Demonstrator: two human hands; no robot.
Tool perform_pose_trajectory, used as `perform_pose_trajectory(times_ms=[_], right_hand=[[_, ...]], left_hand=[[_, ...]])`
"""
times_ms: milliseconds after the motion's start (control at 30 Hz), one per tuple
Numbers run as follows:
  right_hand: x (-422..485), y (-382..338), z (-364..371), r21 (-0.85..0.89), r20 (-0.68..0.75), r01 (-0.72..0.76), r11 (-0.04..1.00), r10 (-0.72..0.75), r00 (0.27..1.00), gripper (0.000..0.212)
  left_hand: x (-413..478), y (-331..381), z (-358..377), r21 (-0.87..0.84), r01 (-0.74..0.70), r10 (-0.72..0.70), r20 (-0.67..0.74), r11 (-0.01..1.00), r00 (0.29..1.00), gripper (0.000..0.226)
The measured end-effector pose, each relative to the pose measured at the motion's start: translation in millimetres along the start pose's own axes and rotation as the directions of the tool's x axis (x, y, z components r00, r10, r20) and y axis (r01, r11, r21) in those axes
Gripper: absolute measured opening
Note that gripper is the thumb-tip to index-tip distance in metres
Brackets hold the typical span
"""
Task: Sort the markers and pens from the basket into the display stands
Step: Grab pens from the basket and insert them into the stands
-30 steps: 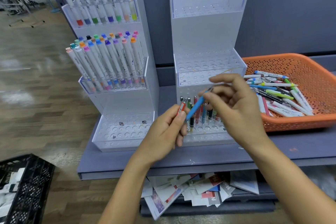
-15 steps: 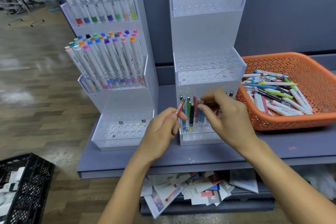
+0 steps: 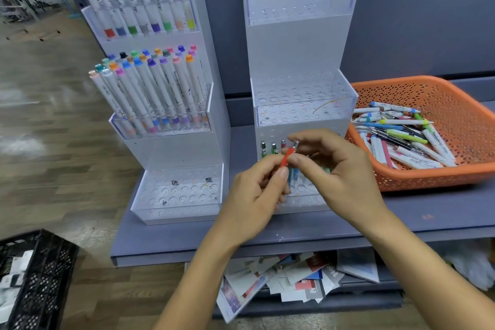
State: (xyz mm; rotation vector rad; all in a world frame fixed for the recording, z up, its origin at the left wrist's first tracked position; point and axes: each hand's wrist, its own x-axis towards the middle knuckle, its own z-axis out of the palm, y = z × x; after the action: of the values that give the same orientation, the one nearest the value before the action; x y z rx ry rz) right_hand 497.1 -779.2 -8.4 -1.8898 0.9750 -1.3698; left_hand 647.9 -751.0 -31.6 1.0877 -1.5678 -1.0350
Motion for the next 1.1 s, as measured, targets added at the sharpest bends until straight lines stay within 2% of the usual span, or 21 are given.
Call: perform_pose_trajectory(times_ms=[33,100,167,233,300,367,633,900,1100], right_hand=[[1.0,-1.3,-1.9,0.042,-0.012,-0.01,0.999,0.01,1.0,0.023],[2.8,-2.6,-9.1,0.128,-0.077,-0.005,0.992,0.015,0.997,0.021],[5.4,-3.4,-18.9,0.125,-0.164,0.029,0.992,-0.008,0.986,0.025],[7.4,-1.6,-27.1,0.015,-0.217,0.075,0.997,-0.07,0.974,0.027],[6.4,5.9,-28.6,-0.161,-0.201,0.118,0.98,-0.149,0.968,0.026],[3.1,16.8,-25.0,-0.257,-0.175,0.106,0.961,-0.154,0.972,0.023],[-1.5,30.9,-12.2,-0.312,-0.135,0.108,0.944,-0.156,0.979,0.019],[-15.1,51.3,-2.1,-0.45,0.034,0.138,0.882,-0.137,0.99,0.023],[-20.6,50.7,-2.3,-0.419,0.018,0.076,0.905,-0.076,0.997,0.029]], left_hand=[[0.1,1.3,1.8,0.042,-0.024,0.025,-0.014,0.999,1.0,0.022],[-0.4,-0.3,1.7,0.231,-0.103,0.122,-0.068,0.967,0.99,0.025],[-1.8,-8.5,-2.4,0.502,-0.189,0.274,-0.101,0.844,0.956,0.025],[-3.8,-21.4,-7.1,0.706,-0.218,0.381,-0.078,0.673,0.921,0.022],[-6.3,-34.0,-11.0,0.791,-0.216,0.41,-0.049,0.573,0.911,0.021],[-8.6,-41.2,-11.8,0.811,-0.211,0.407,-0.037,0.546,0.913,0.021],[-12.6,-48.2,-9.6,0.802,-0.165,0.341,-0.051,0.574,0.939,0.025],[-15.1,-48.8,-7.4,0.798,-0.14,0.332,-0.079,0.585,0.94,0.026],[-16.2,-46.3,-4.9,0.795,-0.109,0.307,-0.101,0.597,0.946,0.028]])
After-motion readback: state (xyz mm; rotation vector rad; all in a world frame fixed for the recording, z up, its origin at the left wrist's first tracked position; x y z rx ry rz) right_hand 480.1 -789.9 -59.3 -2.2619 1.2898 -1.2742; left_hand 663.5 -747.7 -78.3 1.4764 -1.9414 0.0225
